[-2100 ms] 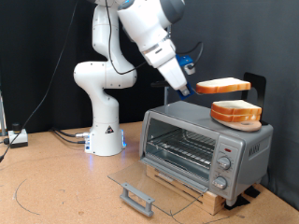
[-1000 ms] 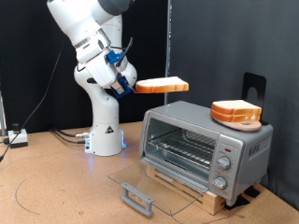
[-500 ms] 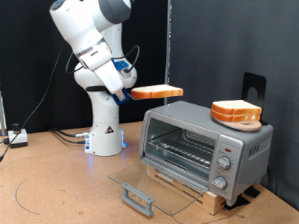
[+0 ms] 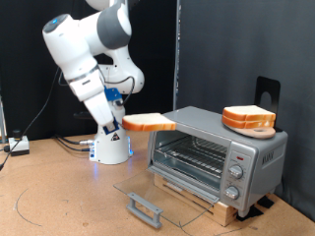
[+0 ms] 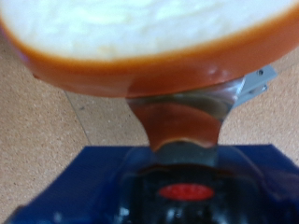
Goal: Make a piece of toast with the oven
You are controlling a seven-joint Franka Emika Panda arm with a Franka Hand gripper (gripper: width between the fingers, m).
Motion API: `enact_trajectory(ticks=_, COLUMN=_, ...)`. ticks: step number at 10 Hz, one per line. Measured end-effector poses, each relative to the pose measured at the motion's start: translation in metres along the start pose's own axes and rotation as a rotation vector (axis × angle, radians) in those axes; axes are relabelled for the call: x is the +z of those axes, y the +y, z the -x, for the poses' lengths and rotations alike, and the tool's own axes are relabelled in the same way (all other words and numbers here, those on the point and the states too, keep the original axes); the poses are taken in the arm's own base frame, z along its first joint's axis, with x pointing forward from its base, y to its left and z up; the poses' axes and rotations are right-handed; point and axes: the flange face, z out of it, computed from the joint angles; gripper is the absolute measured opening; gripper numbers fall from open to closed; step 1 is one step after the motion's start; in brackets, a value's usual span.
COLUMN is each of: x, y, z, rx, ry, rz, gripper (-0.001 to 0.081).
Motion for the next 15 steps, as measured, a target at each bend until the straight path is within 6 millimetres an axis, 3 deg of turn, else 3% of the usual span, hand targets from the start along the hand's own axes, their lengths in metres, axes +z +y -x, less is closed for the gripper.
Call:
enact_trajectory(ticks=4, x=0.011, y=0.006, z=0.002, rx=-0.039, ry=-0.04, rz=0.015, gripper=0.041)
enact_trajectory(ticks=8, x=0.047, y=-0.001, z=-0.005, rx=-0.105, ry=-0.121, rz=0.077, gripper=0.041)
enact_trajectory(ticks=12, x=0.078, y=-0.039, z=-0.039, rx=-0.203, ry=-0.128, rz=0.106, gripper=0.041)
enact_trajectory(ticks=15, x=0.094, y=-0.078, z=-0.05, rx=-0.261, ry=-0.139, rz=0.123, gripper=0.041)
